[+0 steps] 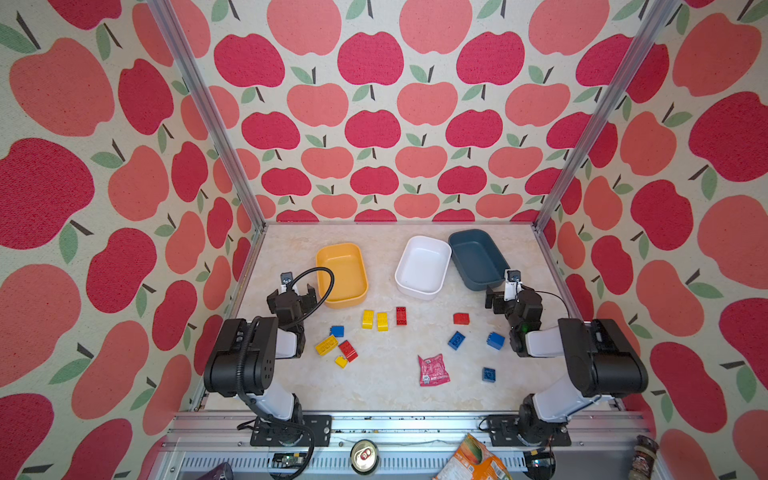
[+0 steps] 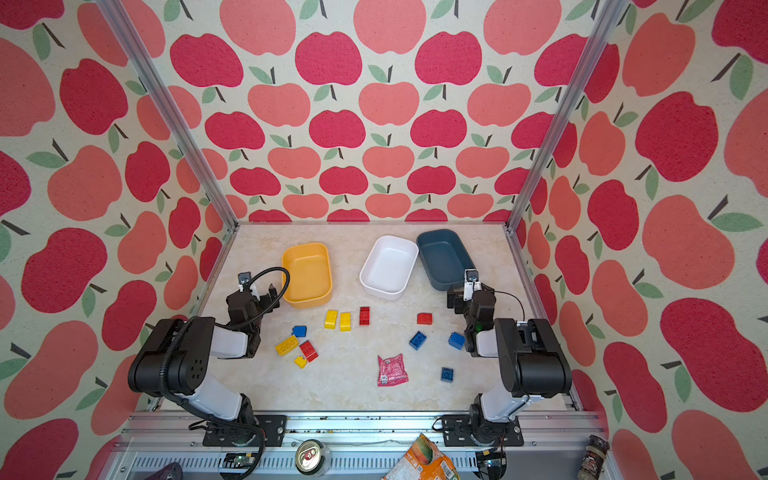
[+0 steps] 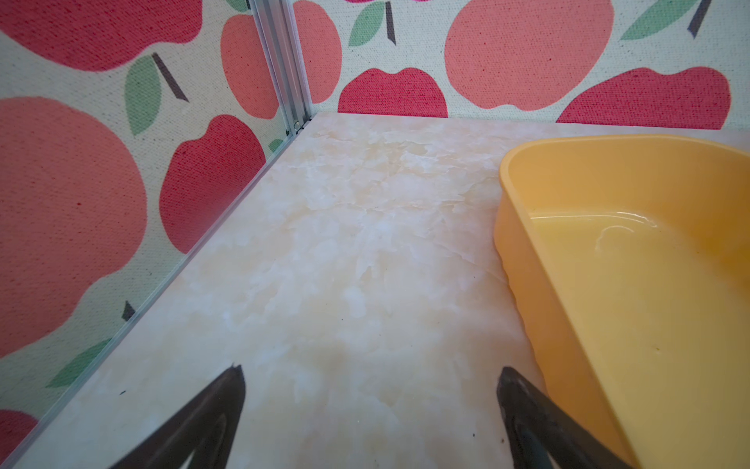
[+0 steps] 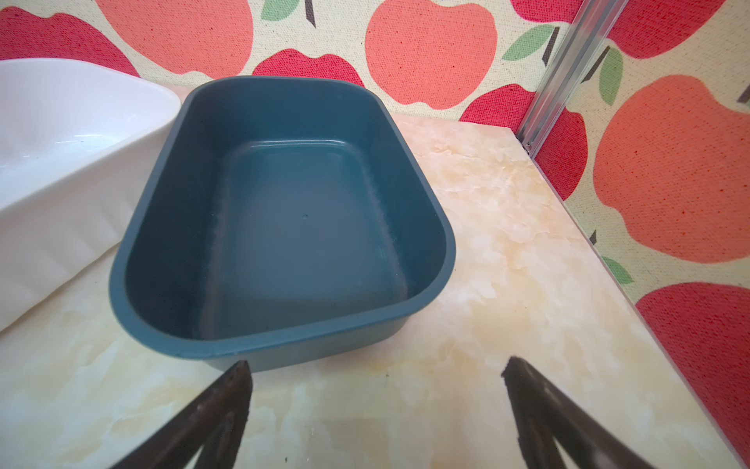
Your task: Sort the legos into containers by color
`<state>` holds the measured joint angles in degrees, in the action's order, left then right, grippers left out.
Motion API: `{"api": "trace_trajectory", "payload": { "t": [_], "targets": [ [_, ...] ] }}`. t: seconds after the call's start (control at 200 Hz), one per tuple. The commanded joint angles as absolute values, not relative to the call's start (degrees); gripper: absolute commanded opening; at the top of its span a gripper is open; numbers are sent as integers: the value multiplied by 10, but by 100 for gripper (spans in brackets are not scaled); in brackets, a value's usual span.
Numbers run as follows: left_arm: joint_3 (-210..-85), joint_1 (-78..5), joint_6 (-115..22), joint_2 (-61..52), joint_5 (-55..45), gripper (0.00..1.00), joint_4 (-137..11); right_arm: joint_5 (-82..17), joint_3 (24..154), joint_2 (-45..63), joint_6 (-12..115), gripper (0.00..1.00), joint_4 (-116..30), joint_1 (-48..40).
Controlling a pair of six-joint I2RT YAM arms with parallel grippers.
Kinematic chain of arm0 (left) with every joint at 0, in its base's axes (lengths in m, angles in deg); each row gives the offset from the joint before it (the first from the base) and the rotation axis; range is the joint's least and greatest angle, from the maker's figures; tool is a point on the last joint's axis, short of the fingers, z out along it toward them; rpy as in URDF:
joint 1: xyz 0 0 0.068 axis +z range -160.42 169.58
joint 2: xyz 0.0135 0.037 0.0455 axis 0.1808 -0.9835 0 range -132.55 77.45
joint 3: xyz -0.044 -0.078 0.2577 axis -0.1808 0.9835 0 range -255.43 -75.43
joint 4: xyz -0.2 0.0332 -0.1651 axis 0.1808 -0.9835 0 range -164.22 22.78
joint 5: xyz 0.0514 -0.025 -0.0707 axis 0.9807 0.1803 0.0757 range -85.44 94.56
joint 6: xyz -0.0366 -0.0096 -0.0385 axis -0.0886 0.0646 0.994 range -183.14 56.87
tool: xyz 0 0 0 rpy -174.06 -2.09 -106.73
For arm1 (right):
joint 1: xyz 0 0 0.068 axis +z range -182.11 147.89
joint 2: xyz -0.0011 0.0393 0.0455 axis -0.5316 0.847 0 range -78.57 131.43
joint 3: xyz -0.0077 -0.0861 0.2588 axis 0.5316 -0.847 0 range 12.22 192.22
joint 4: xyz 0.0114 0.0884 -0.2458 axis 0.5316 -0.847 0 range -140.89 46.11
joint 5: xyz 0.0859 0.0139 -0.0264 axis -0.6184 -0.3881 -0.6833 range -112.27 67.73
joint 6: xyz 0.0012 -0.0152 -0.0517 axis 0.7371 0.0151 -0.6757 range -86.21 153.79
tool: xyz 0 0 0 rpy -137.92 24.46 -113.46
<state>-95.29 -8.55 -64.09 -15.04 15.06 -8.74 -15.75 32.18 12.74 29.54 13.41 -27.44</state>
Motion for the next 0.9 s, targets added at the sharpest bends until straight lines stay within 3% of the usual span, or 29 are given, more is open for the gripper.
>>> {"api": "trace_trajectory", "payload": {
  "t": [0.0,0.195,0.485,0.69,0.895],
  "targets": [
    [-963,-81,-635,-153,141,99,-93,-169,337,122,306,99,117,-285],
    [-967,-83,-634,-114,150,99,-129,-131,399,39,312,99,-66,-281],
    [-1033,-88,-608,17,170,99,-348,-109,483,-47,331,99,-281,-234],
    [-1128,-83,-543,41,39,99,-558,-119,526,-64,351,99,-371,-208],
    [-1191,-75,-492,-6,-78,100,-638,-158,566,-68,383,99,-436,-205]
  ]
}}
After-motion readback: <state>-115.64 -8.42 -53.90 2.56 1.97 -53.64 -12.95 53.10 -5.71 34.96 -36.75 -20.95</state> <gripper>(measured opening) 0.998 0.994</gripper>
